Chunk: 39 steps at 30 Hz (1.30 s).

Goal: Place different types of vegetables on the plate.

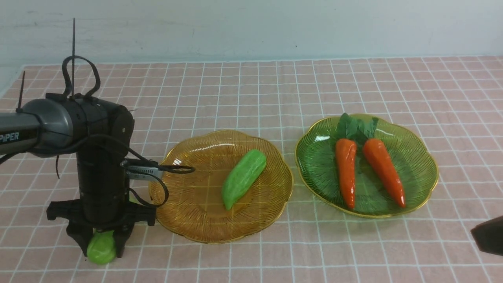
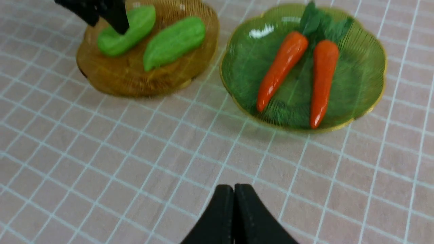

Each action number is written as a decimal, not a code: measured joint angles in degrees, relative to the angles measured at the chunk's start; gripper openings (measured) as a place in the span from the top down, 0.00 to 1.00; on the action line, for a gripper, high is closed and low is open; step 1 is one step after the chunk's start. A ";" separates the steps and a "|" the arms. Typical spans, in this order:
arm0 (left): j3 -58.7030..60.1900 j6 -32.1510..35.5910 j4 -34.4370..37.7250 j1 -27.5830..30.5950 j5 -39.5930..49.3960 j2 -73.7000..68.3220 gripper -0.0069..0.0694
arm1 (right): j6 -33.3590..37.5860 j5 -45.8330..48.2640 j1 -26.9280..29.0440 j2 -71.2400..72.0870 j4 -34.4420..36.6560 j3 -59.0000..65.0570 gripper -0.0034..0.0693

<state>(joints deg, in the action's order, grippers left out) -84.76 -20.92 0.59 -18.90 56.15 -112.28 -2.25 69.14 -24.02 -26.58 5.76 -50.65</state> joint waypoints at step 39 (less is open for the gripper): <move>-3.35 10.84 -6.24 -0.22 15.16 28.35 0.91 | 4.10 -42.49 14.55 27.12 -1.48 51.37 0.97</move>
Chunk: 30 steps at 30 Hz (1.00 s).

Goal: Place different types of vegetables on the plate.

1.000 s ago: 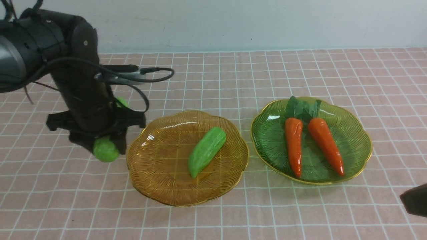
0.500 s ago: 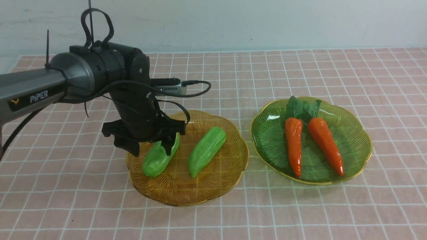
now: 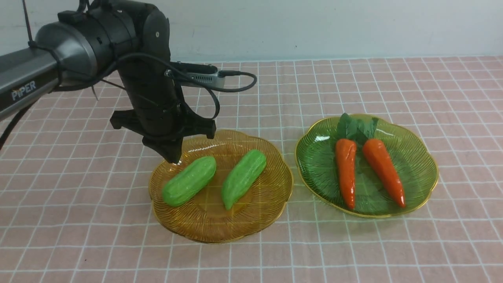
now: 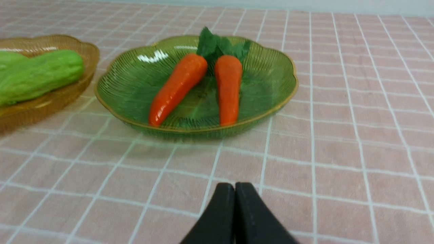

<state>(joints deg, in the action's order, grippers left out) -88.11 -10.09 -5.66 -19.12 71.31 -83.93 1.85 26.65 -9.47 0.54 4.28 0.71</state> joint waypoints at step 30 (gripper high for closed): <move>79.20 -9.95 -0.73 0.00 -68.64 64.84 0.91 | 0.00 -3.06 1.12 0.00 -0.05 0.59 0.97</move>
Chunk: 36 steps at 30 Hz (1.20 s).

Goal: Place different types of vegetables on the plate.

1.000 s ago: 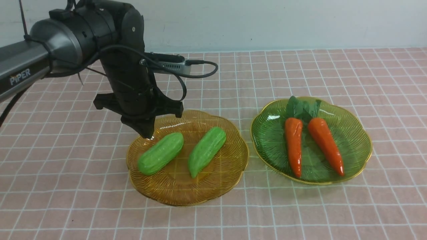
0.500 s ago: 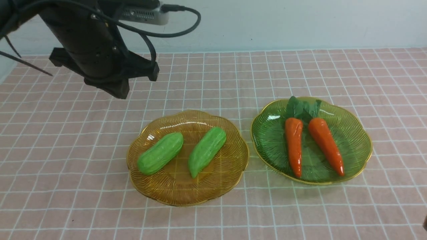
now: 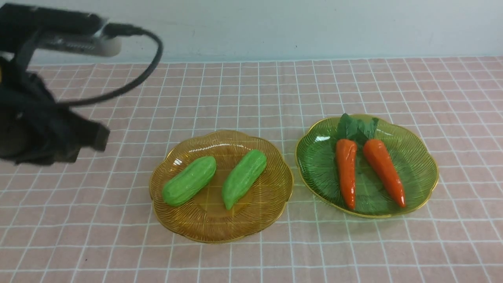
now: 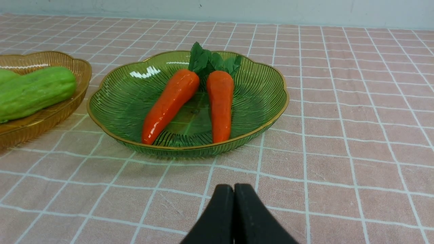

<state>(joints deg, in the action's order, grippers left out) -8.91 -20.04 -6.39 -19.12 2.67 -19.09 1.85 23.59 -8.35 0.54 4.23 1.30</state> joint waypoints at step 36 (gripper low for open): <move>10.32 24.54 10.11 16.79 20.13 19.80 0.91 | -0.65 -0.22 0.00 0.00 0.00 0.06 0.97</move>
